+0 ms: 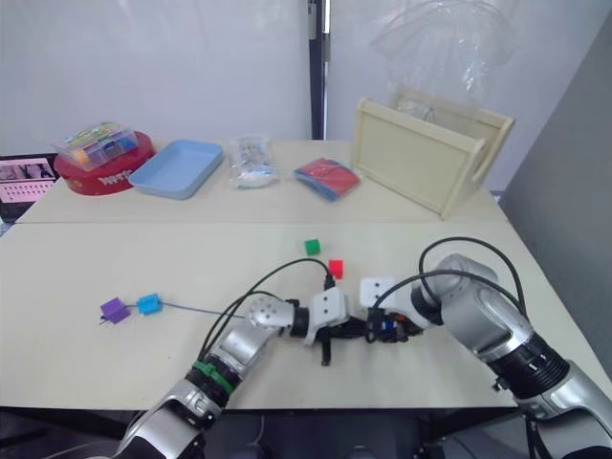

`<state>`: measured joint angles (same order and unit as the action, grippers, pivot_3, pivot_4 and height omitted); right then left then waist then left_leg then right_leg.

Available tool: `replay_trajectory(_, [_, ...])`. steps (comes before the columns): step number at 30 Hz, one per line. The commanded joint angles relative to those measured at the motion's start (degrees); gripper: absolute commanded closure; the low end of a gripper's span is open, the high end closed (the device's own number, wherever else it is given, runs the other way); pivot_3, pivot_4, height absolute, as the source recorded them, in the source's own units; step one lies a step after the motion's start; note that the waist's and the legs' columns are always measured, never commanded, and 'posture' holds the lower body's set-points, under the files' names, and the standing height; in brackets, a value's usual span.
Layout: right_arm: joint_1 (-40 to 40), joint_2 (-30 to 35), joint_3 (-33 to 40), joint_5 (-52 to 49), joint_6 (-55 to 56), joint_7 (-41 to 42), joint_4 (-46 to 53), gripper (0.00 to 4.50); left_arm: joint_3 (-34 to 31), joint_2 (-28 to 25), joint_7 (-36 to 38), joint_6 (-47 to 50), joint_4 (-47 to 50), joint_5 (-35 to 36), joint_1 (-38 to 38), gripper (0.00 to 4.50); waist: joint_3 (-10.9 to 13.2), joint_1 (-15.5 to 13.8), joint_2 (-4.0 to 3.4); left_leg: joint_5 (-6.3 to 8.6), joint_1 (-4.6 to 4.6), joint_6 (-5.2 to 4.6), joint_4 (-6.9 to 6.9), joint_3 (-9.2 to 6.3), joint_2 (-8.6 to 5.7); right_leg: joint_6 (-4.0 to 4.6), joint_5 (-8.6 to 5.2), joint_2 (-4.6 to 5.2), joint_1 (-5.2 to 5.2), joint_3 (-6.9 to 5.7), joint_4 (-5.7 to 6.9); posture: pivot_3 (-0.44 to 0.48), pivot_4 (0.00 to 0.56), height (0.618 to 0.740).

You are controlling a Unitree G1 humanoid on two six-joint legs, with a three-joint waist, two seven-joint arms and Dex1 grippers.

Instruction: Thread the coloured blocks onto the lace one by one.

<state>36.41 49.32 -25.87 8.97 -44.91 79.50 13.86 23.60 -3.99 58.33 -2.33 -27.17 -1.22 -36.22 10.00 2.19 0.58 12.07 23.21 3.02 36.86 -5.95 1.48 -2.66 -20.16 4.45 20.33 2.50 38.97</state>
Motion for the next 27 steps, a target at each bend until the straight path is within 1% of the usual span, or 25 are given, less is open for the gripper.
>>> replay_trajectory(1, [-0.88, -2.24, -0.39, -3.24, -1.07, -0.62, 3.69, 3.21, -0.16, -1.49, 2.81, 2.17, 3.70, 1.87, 0.17, 4.50, 0.00, 0.23, 0.00, 0.00, -0.01, 0.00, 0.00, 0.00, 0.01, 0.00, 0.00, -0.01, 0.00, 0.00, 0.00, 0.000, 0.150, 0.740])
replay_trajectory(3, [-1.01, -2.52, -0.49, -3.00, -1.42, -1.56, 3.25, 3.21, -0.91, -2.97, 4.23, 4.24, 5.83, 3.32, 0.95, 3.77, 0.00, 0.53, 0.00, 0.00, -0.03, 0.00, -0.01, -0.01, 0.01, 0.00, 0.00, -0.02, 0.00, 0.00, 0.01, 0.000, 0.150, 0.740])
replay_trajectory(7, [-0.65, -3.31, -0.53, -3.96, -2.42, -2.22, 3.47, 3.21, -1.49, -5.38, 5.05, 6.52, 9.46, 4.24, 1.68, 2.53, 0.00, 0.61, 0.00, 0.01, -0.06, -0.01, -0.03, -0.01, 0.03, 0.00, 0.00, -0.04, 0.00, 0.01, 0.03, 0.000, 0.150, 0.740])
replay_trajectory(9, [-0.69, -3.55, -0.67, -4.09, -2.57, -2.49, 3.44, 3.21, -1.31, -7.56, 6.74, 7.54, 11.36, 4.75, 2.10, 1.89, 0.00, 0.61, 0.00, 0.01, -0.06, -0.01, -0.02, -0.01, 0.03, 0.00, 0.00, -0.04, 0.00, 0.02, 0.03, 0.000, 0.150, 0.740])
replay_trajectory(10, [-0.79, -3.64, -0.75, -4.08, -2.47, -2.63, 3.31, 3.21, -1.00, -8.74, 7.28, 7.14, 11.61, 4.41, 2.23, 1.84, 0.00, 0.61, 0.00, 0.01, -0.07, -0.01, -0.02, -0.01, 0.04, 0.00, 0.00, -0.04, 0.00, 0.02, 0.03, 0.000, 0.150, 0.740])
replay_trajectory(14, [-0.94, -3.65, -1.09, -4.34, -2.11, -3.31, 2.83, 3.21, -1.34, -10.36, 6.42, 7.02, 10.47, 3.84, 1.94, 1.84, 0.00, 0.52, 0.00, 0.01, -0.06, -0.01, -0.02, -0.01, 0.04, 0.00, 0.00, -0.04, 0.00, 0.02, 0.03, 0.000, 0.150, 0.740])
replay_trajectory(20, [-0.79, -3.44, -1.40, -5.05, -2.40, -3.84, 3.08, 3.21, -1.47, -10.50, 5.48, 6.28, 9.31, 3.61, 1.12, 1.84, -0.01, 0.48, 0.01, 0.01, -0.06, -0.01, -0.02, -0.01, 0.04, 0.00, 0.00, -0.04, -0.01, 0.01, 0.03, 0.000, 0.150, 0.740])
replay_trajectory(25, [-0.39, -3.64, -1.10, -5.75, -3.22, -4.02, 3.70, 3.21, -0.95, -10.07, 5.76, 6.40, 8.19, 3.34, 0.90, 3.30, -0.01, 0.48, 0.00, 0.01, -0.07, -0.01, -0.02, -0.01, 0.04, 0.00, 0.00, -0.04, -0.01, 0.01, 0.04, 0.000, 0.150, 0.740])
replay_trajectory(26, [-0.29, -3.74, -1.02, -5.94, -3.47, -4.05, 3.88, 3.21, -0.84, -10.03, 5.66, 6.29, 7.95, 3.16, 0.84, 3.73, -0.01, 0.47, 0.00, 0.01, -0.06, -0.01, -0.02, -0.01, 0.04, 0.00, 0.00, -0.04, -0.01, 0.01, 0.04, 0.000, 0.150, 0.740])
replay_trajectory(27, [-0.21, -3.74, -1.02, -6.03, -3.64, -4.06, 4.03, 3.21, -0.81, -9.96, 5.71, 6.20, 7.79, 3.17, 0.79, 4.01, -0.01, 0.48, 0.01, 0.01, -0.06, -0.01, -0.02, -0.02, 0.04, 0.00, 0.00, -0.04, -0.01, 0.01, 0.04, 0.000, 0.150, 0.740])
